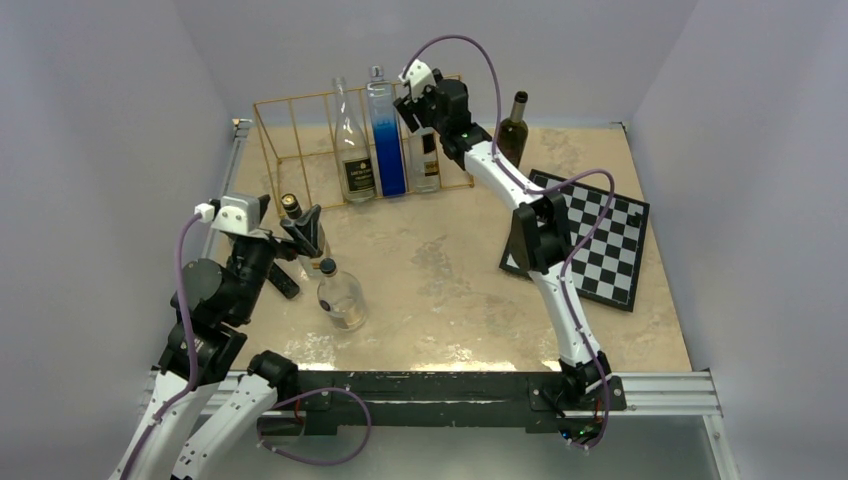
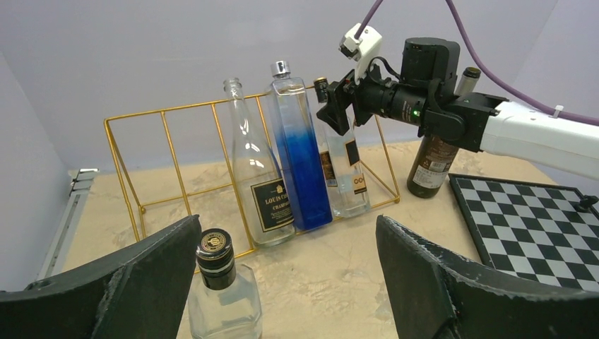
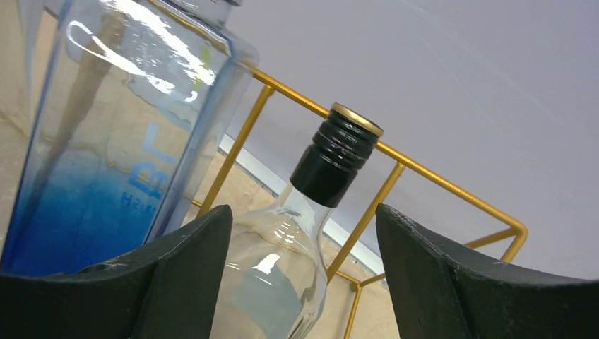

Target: Take the wine bottle off the wine rack

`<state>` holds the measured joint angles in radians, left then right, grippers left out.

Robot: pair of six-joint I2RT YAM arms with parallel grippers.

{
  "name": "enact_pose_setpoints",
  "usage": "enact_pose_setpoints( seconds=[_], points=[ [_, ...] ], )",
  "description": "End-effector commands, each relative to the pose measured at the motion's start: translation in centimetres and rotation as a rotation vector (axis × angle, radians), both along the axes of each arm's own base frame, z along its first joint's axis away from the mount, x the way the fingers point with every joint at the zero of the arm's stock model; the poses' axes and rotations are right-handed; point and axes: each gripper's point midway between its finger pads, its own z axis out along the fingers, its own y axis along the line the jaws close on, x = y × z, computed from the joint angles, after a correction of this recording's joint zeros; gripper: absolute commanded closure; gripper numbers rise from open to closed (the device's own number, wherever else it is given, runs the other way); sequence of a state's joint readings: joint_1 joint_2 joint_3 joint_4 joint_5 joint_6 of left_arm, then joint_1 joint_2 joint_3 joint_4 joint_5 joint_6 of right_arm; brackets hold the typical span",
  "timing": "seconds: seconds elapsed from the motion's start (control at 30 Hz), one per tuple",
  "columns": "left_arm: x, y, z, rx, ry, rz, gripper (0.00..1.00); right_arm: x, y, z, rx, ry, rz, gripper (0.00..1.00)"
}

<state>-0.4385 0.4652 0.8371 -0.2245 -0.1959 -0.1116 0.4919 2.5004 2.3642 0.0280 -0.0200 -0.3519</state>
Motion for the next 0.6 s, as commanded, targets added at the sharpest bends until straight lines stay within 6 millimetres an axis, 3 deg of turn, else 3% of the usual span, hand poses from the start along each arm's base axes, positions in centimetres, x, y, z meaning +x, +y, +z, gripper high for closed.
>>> enact_pose_setpoints(
  seconds=[0.0,0.3,0.57],
  points=[
    [0.2,0.3,1.6,-0.013,-0.045,0.017,0.03,0.3,0.7,2.8,-0.022,-0.114,0.054,0.23],
    [0.0,0.3,1.9,-0.019,-0.051,0.017,0.03,1.1,1.0,3.3,-0.006,-0.135,0.056,0.25],
    [-0.2,0.7,2.2,-0.025,-0.061,0.032,0.03,1.8,1.0,3.7,0.005,-0.167,0.088,0.42]
  ],
)
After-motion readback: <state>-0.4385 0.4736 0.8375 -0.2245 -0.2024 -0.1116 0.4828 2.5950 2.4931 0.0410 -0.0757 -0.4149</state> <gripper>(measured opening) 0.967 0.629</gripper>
